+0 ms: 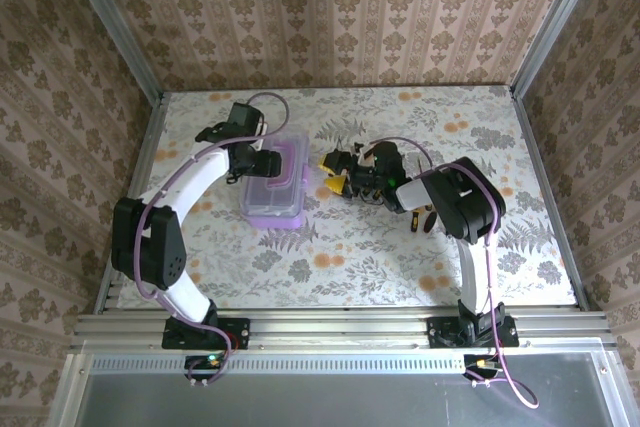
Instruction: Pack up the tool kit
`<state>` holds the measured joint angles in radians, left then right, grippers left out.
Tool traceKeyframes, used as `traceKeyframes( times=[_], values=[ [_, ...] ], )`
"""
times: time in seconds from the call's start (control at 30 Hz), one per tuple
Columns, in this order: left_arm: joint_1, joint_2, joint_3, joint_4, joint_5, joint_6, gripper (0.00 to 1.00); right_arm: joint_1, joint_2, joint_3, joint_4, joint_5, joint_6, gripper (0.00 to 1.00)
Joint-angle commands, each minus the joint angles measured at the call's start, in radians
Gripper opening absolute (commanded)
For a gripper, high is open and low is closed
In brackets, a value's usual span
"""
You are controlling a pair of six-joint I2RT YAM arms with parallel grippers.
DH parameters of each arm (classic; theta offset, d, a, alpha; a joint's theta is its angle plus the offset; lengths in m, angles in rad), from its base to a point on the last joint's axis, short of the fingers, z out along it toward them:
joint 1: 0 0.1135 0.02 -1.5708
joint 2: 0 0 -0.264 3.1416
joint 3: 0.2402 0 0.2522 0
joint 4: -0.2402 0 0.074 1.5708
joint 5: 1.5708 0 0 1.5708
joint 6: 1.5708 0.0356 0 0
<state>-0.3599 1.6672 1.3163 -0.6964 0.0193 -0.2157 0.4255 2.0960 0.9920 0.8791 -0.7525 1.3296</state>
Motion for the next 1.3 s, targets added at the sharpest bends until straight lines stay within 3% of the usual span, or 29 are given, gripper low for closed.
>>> traceKeyframes(
  times=[0.0,0.23,0.43,0.73,0.8,0.97,1.27],
  values=[
    [0.04,0.115,-0.062,-0.153,0.076,0.053,0.54,0.018,0.028,0.056,-0.08,-0.055,-0.134,0.75],
    [0.071,0.162,-0.026,-0.197,0.101,0.122,0.5,0.041,0.204,0.122,0.379,-0.159,0.137,0.7],
    [0.075,0.174,-0.025,-0.186,0.133,0.149,0.49,0.064,0.199,0.14,0.359,-0.172,0.094,0.75],
    [0.072,0.156,-0.053,-0.159,0.145,0.148,0.49,0.089,0.222,0.203,0.356,-0.181,0.128,0.69],
    [0.067,0.154,-0.06,-0.153,0.145,0.147,0.49,0.092,0.231,0.205,0.367,-0.174,0.132,0.63],
    [0.053,0.166,-0.065,-0.162,0.05,0.14,0.48,0.081,0.176,0.157,0.438,-0.122,0.112,0.53],
    [0.052,0.181,-0.063,-0.184,-0.088,0.12,0.46,0.048,0.004,0.132,0.458,-0.052,0.073,0.47]
  ],
)
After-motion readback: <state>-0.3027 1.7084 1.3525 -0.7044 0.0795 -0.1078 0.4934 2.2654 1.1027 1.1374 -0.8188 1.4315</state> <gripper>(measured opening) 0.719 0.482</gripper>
